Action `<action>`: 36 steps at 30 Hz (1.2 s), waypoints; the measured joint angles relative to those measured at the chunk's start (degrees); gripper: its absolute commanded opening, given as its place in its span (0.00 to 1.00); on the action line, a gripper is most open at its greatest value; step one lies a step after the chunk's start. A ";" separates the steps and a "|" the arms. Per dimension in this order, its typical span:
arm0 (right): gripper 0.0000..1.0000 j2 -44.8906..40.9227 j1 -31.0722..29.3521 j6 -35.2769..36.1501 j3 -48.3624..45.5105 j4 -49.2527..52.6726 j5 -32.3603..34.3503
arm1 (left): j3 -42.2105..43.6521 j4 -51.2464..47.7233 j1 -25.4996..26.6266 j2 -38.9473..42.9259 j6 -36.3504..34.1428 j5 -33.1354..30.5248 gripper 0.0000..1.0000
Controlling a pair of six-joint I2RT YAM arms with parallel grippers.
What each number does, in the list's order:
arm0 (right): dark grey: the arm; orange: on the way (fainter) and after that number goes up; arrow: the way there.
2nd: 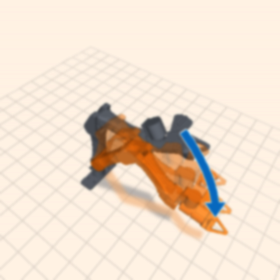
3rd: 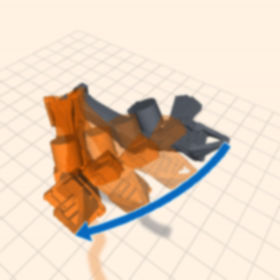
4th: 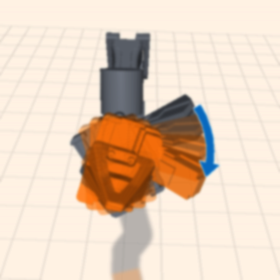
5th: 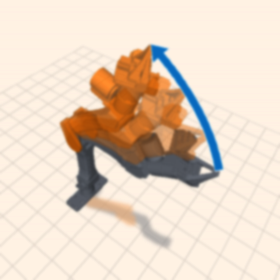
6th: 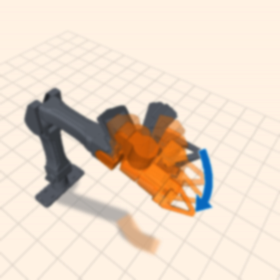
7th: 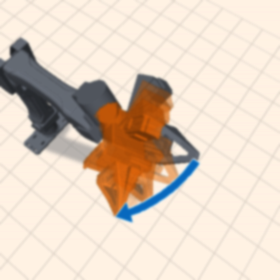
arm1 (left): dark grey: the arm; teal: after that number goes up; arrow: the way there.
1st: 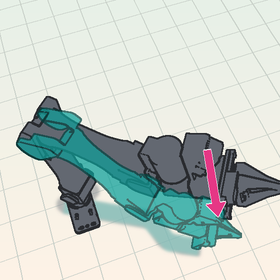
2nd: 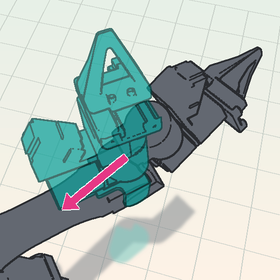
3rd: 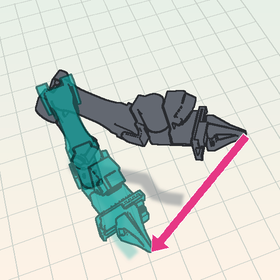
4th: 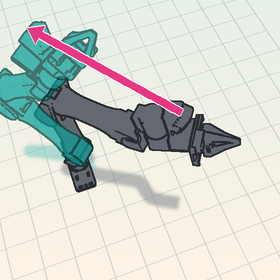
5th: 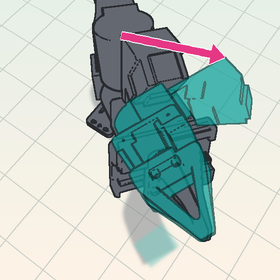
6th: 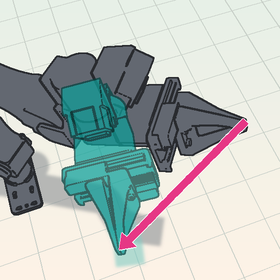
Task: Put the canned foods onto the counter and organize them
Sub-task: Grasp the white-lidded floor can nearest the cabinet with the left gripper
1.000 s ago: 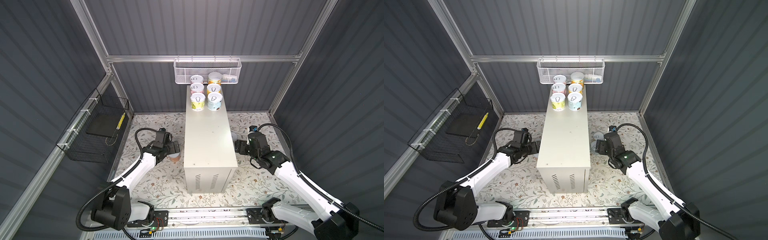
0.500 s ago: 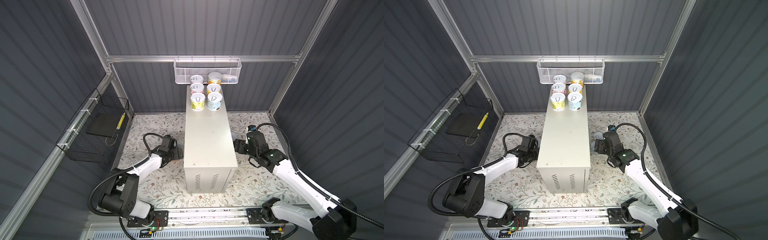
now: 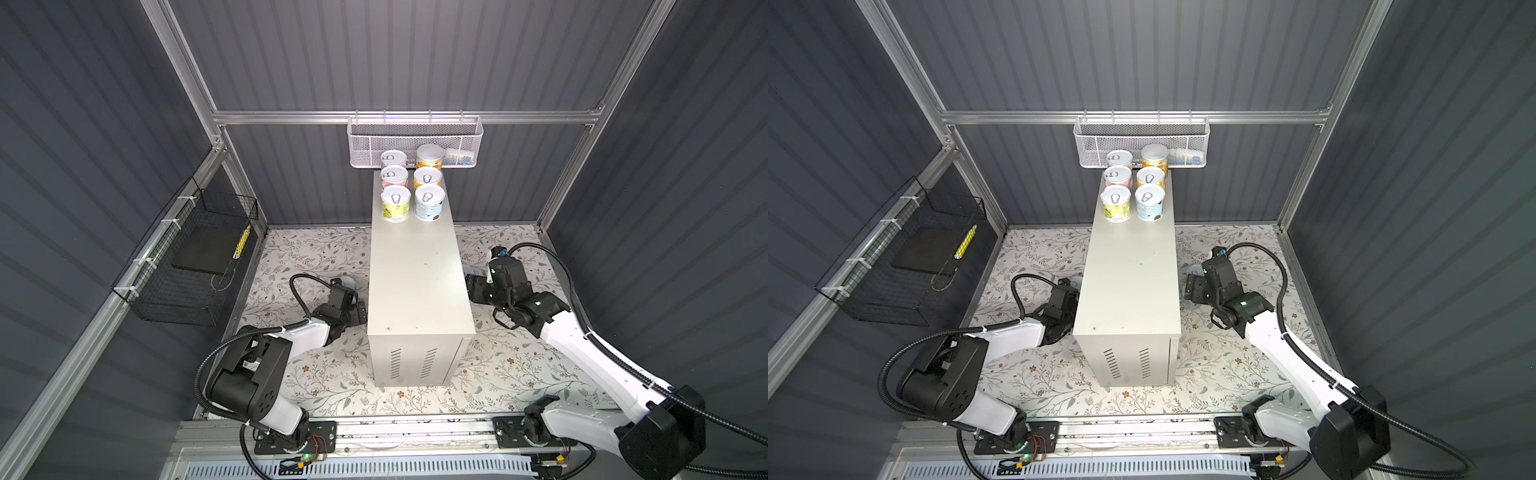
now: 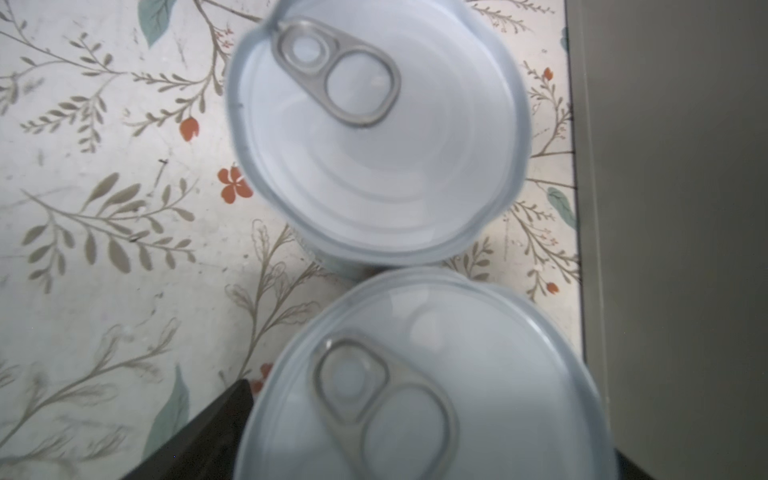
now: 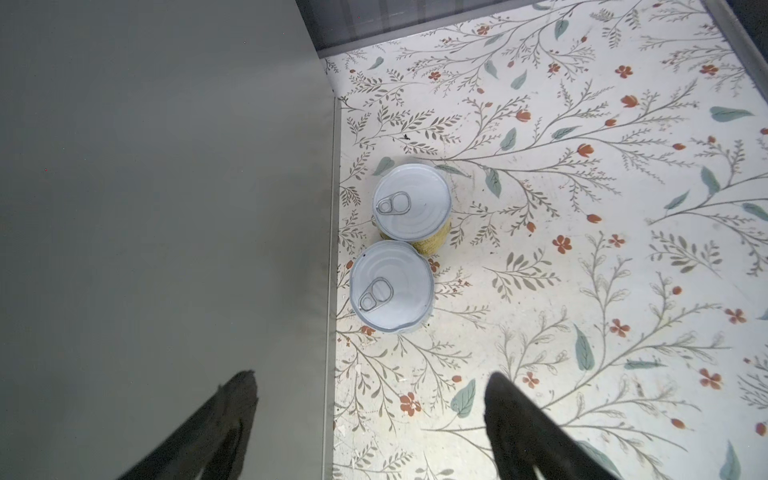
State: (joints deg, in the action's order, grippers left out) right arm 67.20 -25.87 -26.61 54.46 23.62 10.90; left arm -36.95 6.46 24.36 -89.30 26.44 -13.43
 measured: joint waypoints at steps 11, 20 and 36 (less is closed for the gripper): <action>0.87 0.04 0.00 0.00 0.00 0.00 -0.02 | -0.33 7.28 0.26 -4.39 2.36 -4.17 0.93; 0.87 -1.90 0.00 -0.22 -0.87 -0.02 0.00 | -0.35 8.85 0.42 -4.70 4.90 -6.49 0.66; 0.87 -1.92 0.02 -0.57 -3.48 -0.48 0.00 | -1.27 1.77 0.98 -2.12 4.70 -5.44 0.00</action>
State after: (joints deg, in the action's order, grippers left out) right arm 65.28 -25.85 -27.18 50.98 23.14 10.90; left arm -38.22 8.23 25.34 -91.42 31.14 -18.87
